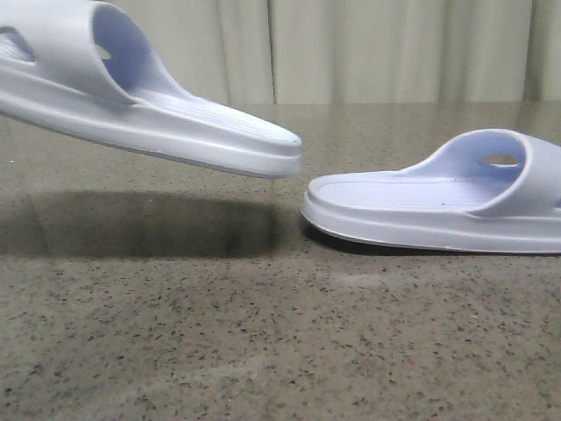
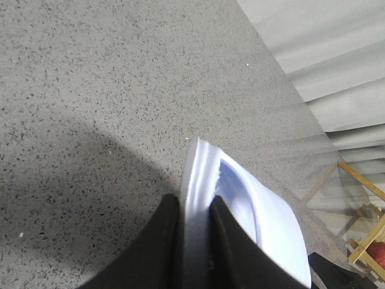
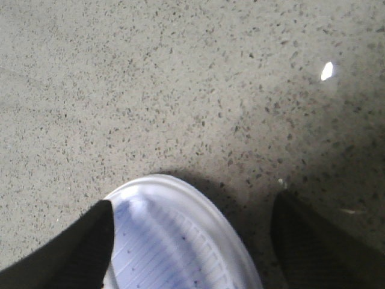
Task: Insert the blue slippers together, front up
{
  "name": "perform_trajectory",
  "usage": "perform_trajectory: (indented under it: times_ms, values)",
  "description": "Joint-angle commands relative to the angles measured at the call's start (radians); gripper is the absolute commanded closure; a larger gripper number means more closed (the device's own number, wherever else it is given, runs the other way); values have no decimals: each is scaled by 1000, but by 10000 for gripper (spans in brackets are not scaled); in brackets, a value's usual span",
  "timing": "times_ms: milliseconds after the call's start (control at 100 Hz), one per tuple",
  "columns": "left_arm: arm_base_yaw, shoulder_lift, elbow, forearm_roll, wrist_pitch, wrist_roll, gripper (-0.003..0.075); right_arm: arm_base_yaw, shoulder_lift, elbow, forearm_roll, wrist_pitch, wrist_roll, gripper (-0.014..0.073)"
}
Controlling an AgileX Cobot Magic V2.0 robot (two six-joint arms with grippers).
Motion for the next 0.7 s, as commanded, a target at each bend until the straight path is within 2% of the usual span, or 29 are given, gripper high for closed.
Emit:
perform_trajectory:
  times_ms: [0,160,410,530,630,690]
  values:
    - [2,-12,-26,-58,-18,-2,703,-5,6,-17,17,-8,1,190]
    - [2,-12,-26,-58,-18,-2,704,-5,6,-17,22,-8,1,356]
    - [2,-12,-26,-58,-22,-2,704,-5,6,-17,22,-16,1,462]
    - [2,-12,-26,-59,-22,-2,704,-5,6,-17,22,-41,1,574]
    - [2,-12,-26,-62,-22,-2,704,-5,6,-17,22,-80,1,703]
    - [2,-12,-26,-64,-22,-2,704,-5,6,-17,24,-114,1,701]
